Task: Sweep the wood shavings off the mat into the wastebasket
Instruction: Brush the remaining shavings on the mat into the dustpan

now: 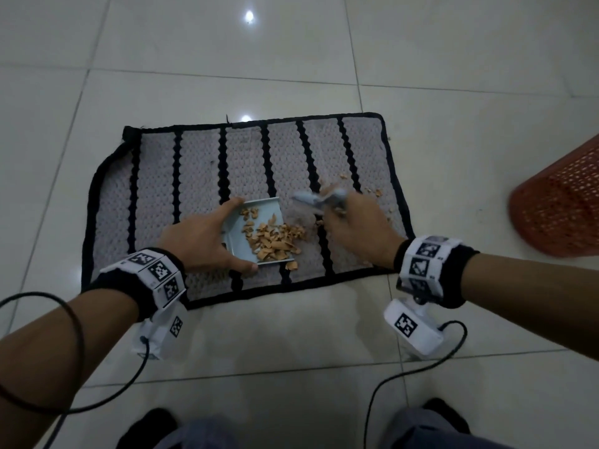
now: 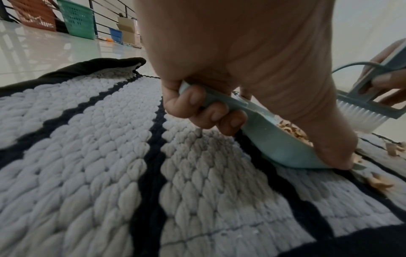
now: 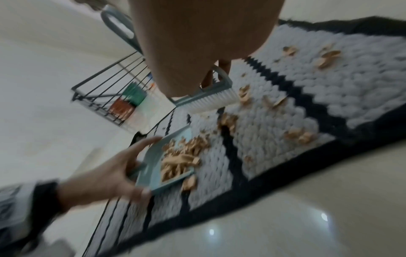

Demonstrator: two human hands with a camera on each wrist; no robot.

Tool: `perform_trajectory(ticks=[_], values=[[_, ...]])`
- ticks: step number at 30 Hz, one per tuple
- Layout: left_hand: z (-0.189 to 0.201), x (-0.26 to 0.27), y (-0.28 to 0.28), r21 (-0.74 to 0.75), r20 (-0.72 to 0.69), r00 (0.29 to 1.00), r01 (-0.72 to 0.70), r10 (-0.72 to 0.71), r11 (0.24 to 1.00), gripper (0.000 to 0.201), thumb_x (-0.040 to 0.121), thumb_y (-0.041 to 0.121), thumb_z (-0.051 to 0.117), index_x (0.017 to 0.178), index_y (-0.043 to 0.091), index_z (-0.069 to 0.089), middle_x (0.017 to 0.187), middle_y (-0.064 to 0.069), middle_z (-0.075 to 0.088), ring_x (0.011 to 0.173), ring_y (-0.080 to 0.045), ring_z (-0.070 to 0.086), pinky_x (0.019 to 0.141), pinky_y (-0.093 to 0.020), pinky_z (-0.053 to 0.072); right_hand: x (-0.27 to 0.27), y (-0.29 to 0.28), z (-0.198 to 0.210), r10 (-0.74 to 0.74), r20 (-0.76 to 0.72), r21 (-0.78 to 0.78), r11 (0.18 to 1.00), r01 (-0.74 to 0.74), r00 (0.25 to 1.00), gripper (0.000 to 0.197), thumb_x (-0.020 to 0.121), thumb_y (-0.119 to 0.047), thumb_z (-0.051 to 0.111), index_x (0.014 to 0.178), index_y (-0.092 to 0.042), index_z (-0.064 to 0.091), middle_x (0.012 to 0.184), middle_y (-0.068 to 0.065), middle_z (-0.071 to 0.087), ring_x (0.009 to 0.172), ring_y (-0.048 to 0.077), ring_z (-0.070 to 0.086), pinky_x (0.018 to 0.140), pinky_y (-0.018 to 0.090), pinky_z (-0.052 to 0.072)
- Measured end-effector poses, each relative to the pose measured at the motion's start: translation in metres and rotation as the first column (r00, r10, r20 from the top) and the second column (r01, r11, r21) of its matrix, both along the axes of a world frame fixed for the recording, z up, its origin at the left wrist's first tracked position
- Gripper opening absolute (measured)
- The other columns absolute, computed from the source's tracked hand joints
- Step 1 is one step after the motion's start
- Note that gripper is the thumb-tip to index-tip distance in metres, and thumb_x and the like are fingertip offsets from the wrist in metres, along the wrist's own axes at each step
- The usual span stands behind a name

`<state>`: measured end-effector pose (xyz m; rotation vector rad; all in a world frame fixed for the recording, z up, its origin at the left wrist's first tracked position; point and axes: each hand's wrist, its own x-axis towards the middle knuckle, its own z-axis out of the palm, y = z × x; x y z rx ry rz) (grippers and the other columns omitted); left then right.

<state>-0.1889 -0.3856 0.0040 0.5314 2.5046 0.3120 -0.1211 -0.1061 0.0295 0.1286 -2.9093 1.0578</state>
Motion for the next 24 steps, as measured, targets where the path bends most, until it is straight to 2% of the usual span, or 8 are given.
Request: perform_trajectory(ticks=[3, 6, 8, 11, 14, 18, 20, 24], values=[[0.002, -0.001, 0.002, -0.02, -0.012, 1.0, 0.016, -0.016, 1.0, 0.124, 0.048, 0.084, 0.071, 0.148, 0.047, 0.007, 0.129, -0.002, 0.061, 0.096, -0.026, 0.063, 0.079, -0.036, 0.055, -0.015, 0.03, 0.002, -0.282, -0.029, -0.009, 0.959, 0.282, 0.959, 0.025, 0.104, -0.022, 0.038, 0.103, -0.007, 0.058, 0.068, 0.003, 0.059, 0.051, 0.018, 0.049, 0.046, 0.026, 0.033], [0.004, 0.0, 0.003, -0.029, -0.016, 0.999, 0.027, -0.028, 0.999, 0.124, 0.049, 0.083, 0.071, 0.149, 0.045, 0.008, 0.13, -0.004, 0.061, 0.097, -0.028, 0.064, 0.079, -0.035, 0.054, -0.029, 0.048, -0.006, -0.404, -0.023, 0.011, 0.915, 0.404, 0.914, 0.028, 0.103, -0.017, 0.038, 0.122, -0.005, 0.055, 0.098, 0.012, 0.066, 0.081, 0.024, 0.06, 0.067, 0.029, 0.046], [0.004, 0.0, 0.004, -0.035, -0.008, 1.0, 0.019, -0.02, 0.999, 0.125, 0.048, 0.084, 0.071, 0.149, 0.045, 0.008, 0.131, -0.005, 0.06, 0.098, -0.03, 0.064, 0.08, -0.037, 0.054, -0.034, 0.042, -0.013, -0.431, 0.049, 0.048, 0.902, 0.429, 0.901, 0.032, 0.103, -0.015, 0.038, 0.13, -0.007, 0.052, 0.116, 0.016, 0.065, 0.1, 0.028, 0.062, 0.081, 0.032, 0.045], [0.002, 0.002, 0.003, 0.0, 0.009, 1.0, -0.003, 0.003, 1.0, 0.13, 0.041, 0.091, 0.065, 0.148, 0.047, 0.008, 0.135, -0.005, 0.058, 0.1, -0.03, 0.064, 0.083, -0.039, 0.055, -0.023, 0.001, -0.024, -0.382, 0.025, 0.025, 0.924, 0.381, 0.924, 0.032, 0.1, -0.007, 0.042, 0.127, -0.004, 0.058, 0.125, 0.017, 0.063, 0.114, 0.029, 0.06, 0.099, 0.034, 0.046], [-0.001, 0.006, 0.001, 0.044, 0.005, 1.0, 0.001, -0.001, 0.999, 0.129, 0.043, 0.089, 0.067, 0.148, 0.045, 0.008, 0.136, -0.004, 0.058, 0.097, -0.028, 0.065, 0.08, -0.038, 0.056, -0.001, -0.044, -0.032, -0.25, 0.004, 0.033, 0.968, 0.249, 0.968, 0.038, 0.094, -0.002, 0.044, 0.13, -0.001, 0.055, 0.122, 0.022, 0.062, 0.111, 0.036, 0.058, 0.096, 0.048, 0.048], [-0.009, 0.009, -0.001, 0.104, -0.017, 1.0, 0.009, -0.007, 0.995, 0.13, 0.038, 0.096, 0.055, 0.147, 0.047, 0.002, 0.132, -0.004, 0.061, 0.095, -0.029, 0.067, 0.08, -0.042, 0.058, 0.013, -0.083, -0.021, -0.304, -0.007, -0.007, 0.953, 0.304, 0.953, 0.037, 0.095, 0.003, 0.046, 0.13, -0.002, 0.054, 0.121, 0.018, 0.062, 0.108, 0.031, 0.055, 0.096, 0.039, 0.047], [-0.011, 0.008, -0.002, 0.095, -0.032, 0.999, 0.006, -0.003, 0.995, 0.13, 0.044, 0.092, 0.062, 0.149, 0.043, 0.005, 0.129, -0.007, 0.063, 0.093, -0.029, 0.067, 0.077, -0.04, 0.058, 0.016, -0.082, -0.013, -0.454, -0.075, -0.107, 0.889, 0.445, 0.888, 0.032, 0.094, 0.003, 0.049, 0.124, -0.003, 0.059, 0.112, 0.014, 0.065, 0.102, 0.025, 0.058, 0.087, 0.028, 0.045], [-0.009, 0.009, -0.001, 0.043, -0.059, 0.998, 0.023, -0.021, 0.999, 0.125, 0.056, 0.08, 0.071, 0.153, 0.039, 0.004, 0.124, -0.011, 0.064, 0.091, -0.03, 0.066, 0.073, -0.036, 0.056, 0.016, -0.046, -0.022, -0.753, -0.089, -0.106, 0.658, 0.746, 0.652, 0.024, 0.097, -0.008, 0.05, 0.118, -0.007, 0.062, 0.108, 0.009, 0.067, 0.099, 0.019, 0.058, 0.088, 0.027, 0.047]])
